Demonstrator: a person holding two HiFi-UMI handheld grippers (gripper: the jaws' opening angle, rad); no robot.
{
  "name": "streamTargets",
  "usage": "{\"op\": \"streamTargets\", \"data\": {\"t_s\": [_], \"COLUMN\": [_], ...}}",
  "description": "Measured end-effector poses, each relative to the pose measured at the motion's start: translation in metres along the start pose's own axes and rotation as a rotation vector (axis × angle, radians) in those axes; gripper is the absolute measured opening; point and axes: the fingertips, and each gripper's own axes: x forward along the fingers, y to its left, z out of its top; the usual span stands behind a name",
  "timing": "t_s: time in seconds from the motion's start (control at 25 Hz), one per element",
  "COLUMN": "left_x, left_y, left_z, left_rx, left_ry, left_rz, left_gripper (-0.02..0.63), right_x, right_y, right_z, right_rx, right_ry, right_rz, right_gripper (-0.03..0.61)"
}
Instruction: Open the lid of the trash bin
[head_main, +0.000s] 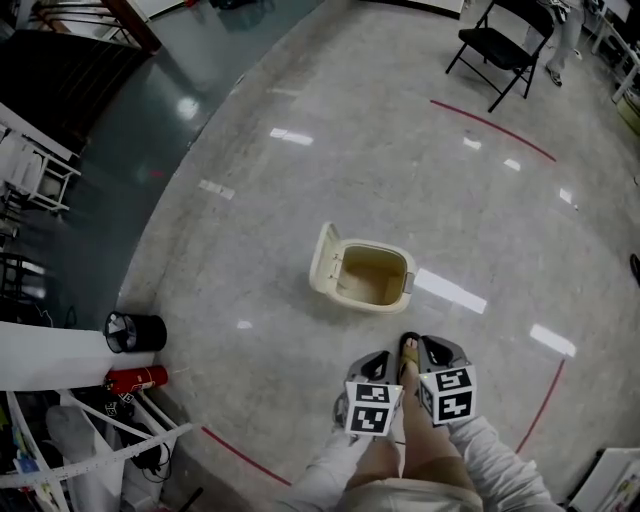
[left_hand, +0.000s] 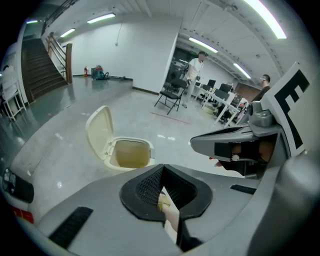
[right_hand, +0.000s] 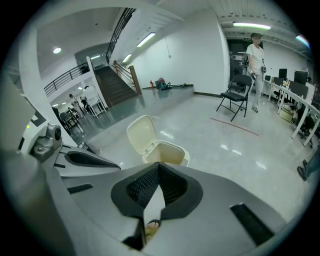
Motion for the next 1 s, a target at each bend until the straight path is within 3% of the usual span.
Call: {"op": "streamTargets", "data": {"t_s": [0.48,1.0], "left_x": [-0.049,-0.082], "left_y": [-0.021,-0.02], "left_z": [0.016,0.03], "left_rx": [0.012,0.05], "left_ry": [-0.045,-0.088], "left_rz": [-0.018,-0.013], "left_gripper": [0.005,0.005], "right_x": [-0.056,-0.082], "right_y": [0.032,0.047], "right_z": [0.016,0.029], "right_rx": [-0.044,-0.094], "right_ry": [-0.048,-0.089], "right_rz": [0.051,0.046], "right_gripper": [-0.006,-0.006]}}
